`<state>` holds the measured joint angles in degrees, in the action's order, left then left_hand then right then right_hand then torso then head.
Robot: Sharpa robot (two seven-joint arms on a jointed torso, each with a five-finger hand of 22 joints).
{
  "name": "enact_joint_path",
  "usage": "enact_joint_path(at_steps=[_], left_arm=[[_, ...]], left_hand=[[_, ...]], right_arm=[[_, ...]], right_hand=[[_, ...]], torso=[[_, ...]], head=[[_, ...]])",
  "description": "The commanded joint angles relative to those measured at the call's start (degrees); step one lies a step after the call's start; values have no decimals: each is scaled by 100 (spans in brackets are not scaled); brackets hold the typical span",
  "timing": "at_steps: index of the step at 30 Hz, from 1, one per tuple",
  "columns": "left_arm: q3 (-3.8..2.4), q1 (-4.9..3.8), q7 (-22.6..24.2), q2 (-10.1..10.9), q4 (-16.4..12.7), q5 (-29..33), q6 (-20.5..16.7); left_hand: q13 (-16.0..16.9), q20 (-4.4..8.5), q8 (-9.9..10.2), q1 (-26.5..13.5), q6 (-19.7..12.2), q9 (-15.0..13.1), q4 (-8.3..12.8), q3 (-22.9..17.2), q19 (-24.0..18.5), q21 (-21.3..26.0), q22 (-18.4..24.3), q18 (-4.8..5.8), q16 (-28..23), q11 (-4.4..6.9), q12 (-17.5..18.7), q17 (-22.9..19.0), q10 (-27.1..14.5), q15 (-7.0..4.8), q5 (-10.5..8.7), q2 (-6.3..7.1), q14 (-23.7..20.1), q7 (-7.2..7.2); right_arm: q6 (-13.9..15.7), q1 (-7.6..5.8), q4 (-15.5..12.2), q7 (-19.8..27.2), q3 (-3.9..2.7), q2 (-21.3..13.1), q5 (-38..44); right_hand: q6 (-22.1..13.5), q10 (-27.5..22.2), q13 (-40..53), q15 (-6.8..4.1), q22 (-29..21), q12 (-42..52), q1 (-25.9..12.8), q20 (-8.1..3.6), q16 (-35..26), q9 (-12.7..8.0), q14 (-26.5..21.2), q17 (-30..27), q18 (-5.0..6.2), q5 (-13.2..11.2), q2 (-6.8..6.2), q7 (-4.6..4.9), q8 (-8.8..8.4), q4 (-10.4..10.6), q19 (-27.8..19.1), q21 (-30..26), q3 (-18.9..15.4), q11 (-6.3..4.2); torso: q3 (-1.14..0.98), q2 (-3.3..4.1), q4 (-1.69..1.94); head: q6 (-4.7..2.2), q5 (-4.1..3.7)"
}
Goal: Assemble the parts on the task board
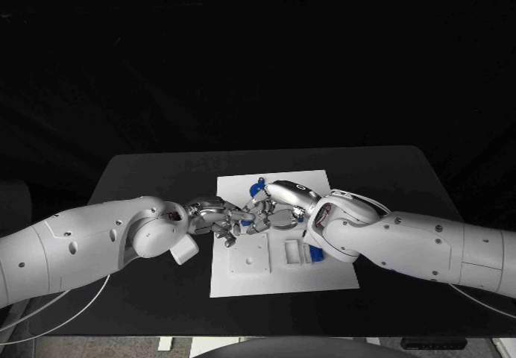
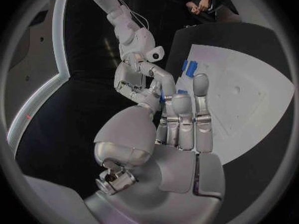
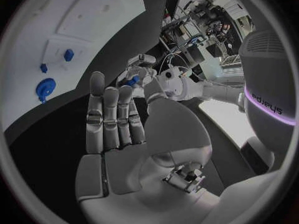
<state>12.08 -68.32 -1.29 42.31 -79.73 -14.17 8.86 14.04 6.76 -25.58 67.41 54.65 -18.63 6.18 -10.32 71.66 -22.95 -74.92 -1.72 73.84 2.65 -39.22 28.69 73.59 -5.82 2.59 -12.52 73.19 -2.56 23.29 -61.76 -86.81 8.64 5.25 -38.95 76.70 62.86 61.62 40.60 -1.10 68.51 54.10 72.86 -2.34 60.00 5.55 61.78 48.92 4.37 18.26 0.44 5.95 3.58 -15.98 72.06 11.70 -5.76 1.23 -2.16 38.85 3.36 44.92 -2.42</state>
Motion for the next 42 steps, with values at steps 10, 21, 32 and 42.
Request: enact_joint_path(at_steps=[10, 21, 32, 42], left_arm=[[-13, -12, 25, -7, -53, -69, 107], [-13, -12, 17, -8, -82, -92, 128], [-13, -12, 11, -8, -89, -31, 158], [-12, -12, -54, 7, -77, 29, 203]], left_hand=[[6, 27, -276, 25, 163, -540, 38, -21, -9, -27, -111, 37, -36, 0, 27, 12, 32, 2, 18, -26, 20, 125], [6, 25, -270, 8, 144, -532, 45, -21, -12, -32, -109, 34, -51, -4, 34, 16, 28, 4, 18, -28, 20, 119], [4, 10, -81, -142, 17, -396, -68, 73, -26, -24, -105, 30, -83, -43, 52, 10, -15, 28, 14, 31, 6, 53], [55, -96, 691, -857, -263, 303, -445, 768, -40, 14, -93, -40, -113, -195, -25, -7, -186, 150, 17, 497, -37, -213]], right_arm=[[-197, 18, 9, -1, 13, 2, 154], [-122, 18, 9, 50, 13, 5, 143], [-2, 18, 2, 69, 13, 2, 156], [95, 19, -5, 98, 13, -14, 162]], right_hand=[[361, 10, -33, -64, 133, 27, 215, -46, 29, -39, 6, -30, 8, -330, 178, -94, 8, -43, -11, 28, 464, -87], [977, 116, 6, -152, 408, 58, 61, -133, 92, -31, 87, 6, -21, -543, 207, -257, 11, -30, -7, 168, 1318, -197], [1183, 273, 70, -199, 546, 30, -25, -179, 135, 57, 169, 63, -21, -341, 140, -307, 11, -19, 65, 243, 1528, -250], [1201, 340, 134, -216, 605, -21, -98, -195, 125, 104, 217, 99, -30, -133, 102, -329, 11, -9, 96, 245, 1548, -267]], torso=[[0, 4, 0], [-2, 2, 5], [0, -2, 1], [1, 1, 2]], head=[[14, -12], [29, -18], [32, -18], [27, -28]])
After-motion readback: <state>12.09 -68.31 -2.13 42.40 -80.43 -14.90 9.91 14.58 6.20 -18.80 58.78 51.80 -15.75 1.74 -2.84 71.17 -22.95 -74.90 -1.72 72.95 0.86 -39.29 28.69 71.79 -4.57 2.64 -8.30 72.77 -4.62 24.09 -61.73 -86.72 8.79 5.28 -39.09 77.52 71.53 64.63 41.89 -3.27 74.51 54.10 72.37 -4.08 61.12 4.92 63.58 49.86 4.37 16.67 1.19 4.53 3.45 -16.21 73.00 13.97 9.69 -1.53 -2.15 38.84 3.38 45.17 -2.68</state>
